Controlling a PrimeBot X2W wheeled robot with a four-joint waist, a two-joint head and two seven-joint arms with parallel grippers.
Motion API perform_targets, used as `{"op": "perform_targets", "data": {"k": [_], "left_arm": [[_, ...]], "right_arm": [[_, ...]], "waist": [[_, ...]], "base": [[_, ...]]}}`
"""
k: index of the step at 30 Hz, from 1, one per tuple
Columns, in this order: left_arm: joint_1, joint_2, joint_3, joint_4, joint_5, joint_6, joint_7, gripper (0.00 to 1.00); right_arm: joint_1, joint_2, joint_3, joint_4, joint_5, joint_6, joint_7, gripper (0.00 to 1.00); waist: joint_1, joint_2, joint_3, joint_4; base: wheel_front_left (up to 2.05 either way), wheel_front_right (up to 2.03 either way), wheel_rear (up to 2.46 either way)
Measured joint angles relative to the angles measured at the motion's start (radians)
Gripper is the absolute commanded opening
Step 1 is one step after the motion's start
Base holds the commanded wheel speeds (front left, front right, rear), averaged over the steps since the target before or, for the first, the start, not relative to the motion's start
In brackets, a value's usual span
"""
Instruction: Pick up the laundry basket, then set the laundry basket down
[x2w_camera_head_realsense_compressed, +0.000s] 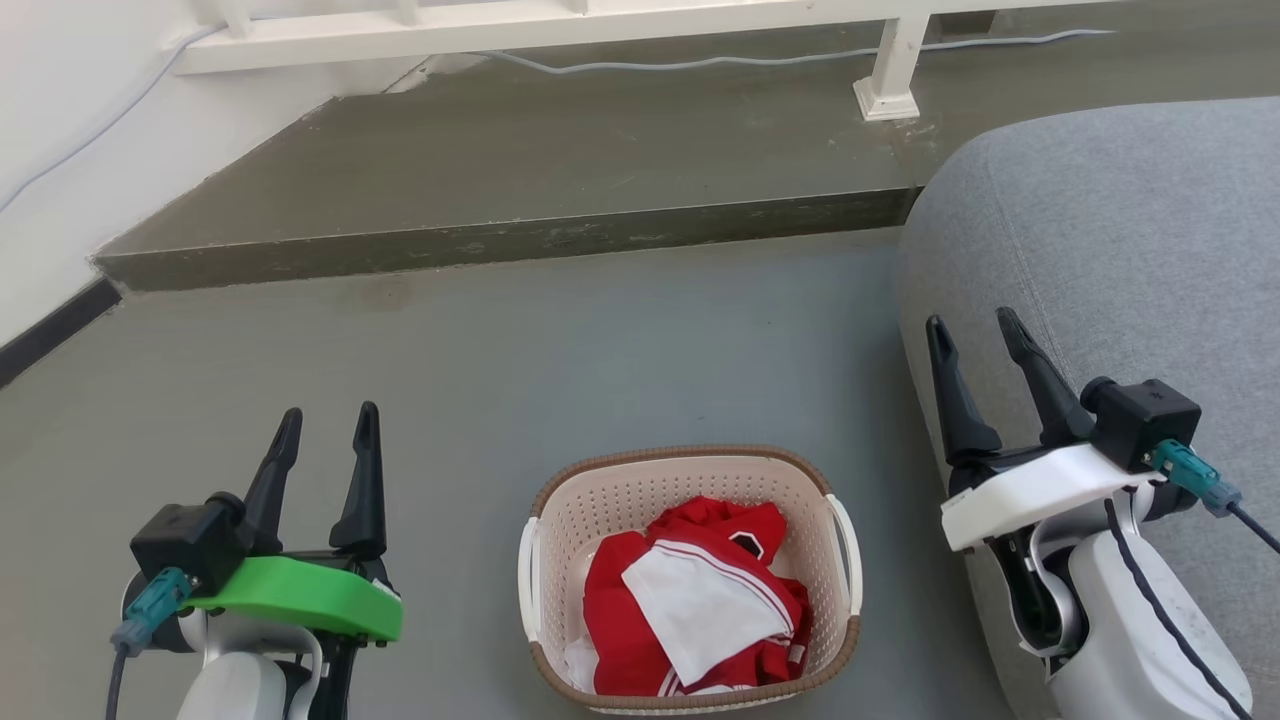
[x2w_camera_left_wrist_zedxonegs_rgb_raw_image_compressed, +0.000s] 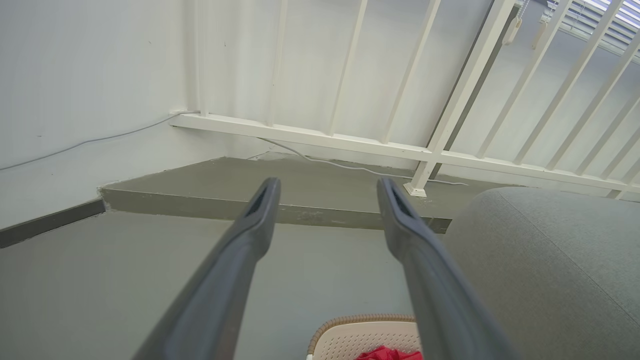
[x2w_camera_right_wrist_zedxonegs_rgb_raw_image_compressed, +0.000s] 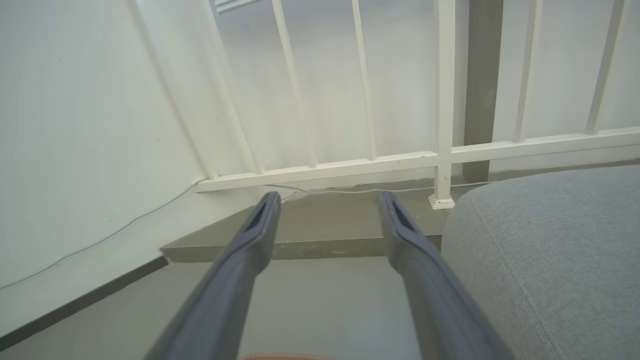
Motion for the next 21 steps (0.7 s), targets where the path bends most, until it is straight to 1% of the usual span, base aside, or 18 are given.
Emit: {"op": "perform_targets", "data": {"k": [13,16,21], "left_arm": [[0.003,-0.012,0.015,0.0,0.023,-0.017,0.0,1.0],[0.003,-0.015,0.023,-0.001,0.026,-0.02,0.0,1.0],[0.004,-0.02,0.031,-0.003,0.028,-0.021,0.0,1.0]], "right_arm": [[0.015,0.008,-0.012,-0.001,-0.013,0.001,0.0,1.0],[0.015,0.009,-0.016,-0.001,-0.014,0.01,0.0,1.0],[0.016,0.011,-0.023,-0.002,-0.02,0.01,0.0,1.0]], "waist": [[0.0,0.0,0.002,0.004],[0.0,0.0,0.004,0.004],[0.0,0.0,0.006,0.005]], "base": [[0.0,0.0,0.0],[0.0,0.0,0.0],[0.0,0.0,0.0]]}}
